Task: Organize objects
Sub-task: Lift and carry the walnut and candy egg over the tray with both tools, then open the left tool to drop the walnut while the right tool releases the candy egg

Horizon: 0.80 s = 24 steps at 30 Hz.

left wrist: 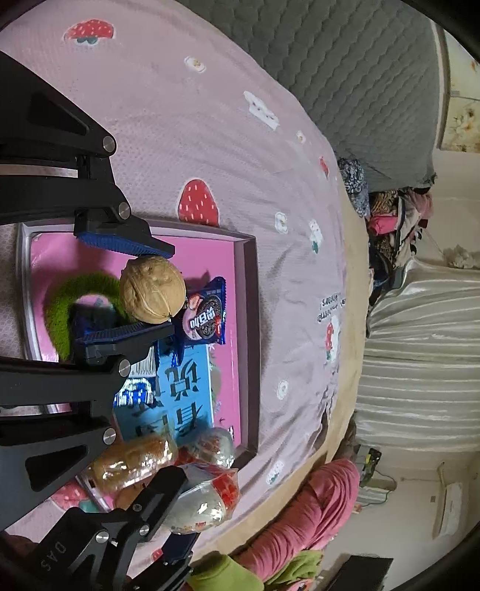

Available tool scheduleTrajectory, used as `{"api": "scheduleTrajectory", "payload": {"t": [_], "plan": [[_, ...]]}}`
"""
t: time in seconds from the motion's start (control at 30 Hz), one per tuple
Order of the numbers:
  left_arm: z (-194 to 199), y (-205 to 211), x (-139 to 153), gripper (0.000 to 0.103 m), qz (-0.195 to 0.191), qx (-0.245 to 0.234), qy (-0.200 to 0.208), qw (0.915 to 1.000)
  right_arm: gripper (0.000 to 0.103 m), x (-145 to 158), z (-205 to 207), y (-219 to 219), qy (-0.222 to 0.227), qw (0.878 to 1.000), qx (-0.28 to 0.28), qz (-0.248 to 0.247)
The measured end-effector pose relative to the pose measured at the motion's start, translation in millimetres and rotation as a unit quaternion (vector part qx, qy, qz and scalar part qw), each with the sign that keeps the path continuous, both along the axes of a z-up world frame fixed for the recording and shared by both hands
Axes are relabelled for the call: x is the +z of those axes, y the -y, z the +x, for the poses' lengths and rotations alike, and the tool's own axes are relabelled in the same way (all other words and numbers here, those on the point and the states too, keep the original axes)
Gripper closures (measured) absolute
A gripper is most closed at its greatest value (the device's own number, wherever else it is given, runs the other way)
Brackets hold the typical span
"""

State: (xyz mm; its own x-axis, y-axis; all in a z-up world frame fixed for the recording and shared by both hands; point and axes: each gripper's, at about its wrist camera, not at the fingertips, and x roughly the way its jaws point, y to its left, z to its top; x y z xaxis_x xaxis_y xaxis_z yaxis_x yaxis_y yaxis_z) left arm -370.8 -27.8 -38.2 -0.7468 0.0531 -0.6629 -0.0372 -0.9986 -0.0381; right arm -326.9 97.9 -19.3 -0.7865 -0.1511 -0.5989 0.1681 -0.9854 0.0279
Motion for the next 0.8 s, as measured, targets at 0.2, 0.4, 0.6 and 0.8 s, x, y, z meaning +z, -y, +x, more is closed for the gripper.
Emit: {"api": "scheduleTrajectory", "payload": {"t": [0.2,0.4,0.6,0.8], "plan": [[-8,3,-12,0.067,0.003,0.000,0.000,1.0000,0.047,-9,-7,4,-0.001,1.000,0.013,0.004],[-12,4,-19,0.067,0.001,0.004,0.010,0.9999,0.047,-22,-16,3,0.018,1.000,0.010,0.013],[-15,1,-28,0.067,0.007,-0.003,0.026,0.9996,0.047,-31,-23,-1,0.032,0.999,0.003,0.015],[-21,5,-37,0.067,0.007,0.003,0.034,0.9994,0.047,-37,-27,2,0.036,0.999,0.006,0.022]]}}
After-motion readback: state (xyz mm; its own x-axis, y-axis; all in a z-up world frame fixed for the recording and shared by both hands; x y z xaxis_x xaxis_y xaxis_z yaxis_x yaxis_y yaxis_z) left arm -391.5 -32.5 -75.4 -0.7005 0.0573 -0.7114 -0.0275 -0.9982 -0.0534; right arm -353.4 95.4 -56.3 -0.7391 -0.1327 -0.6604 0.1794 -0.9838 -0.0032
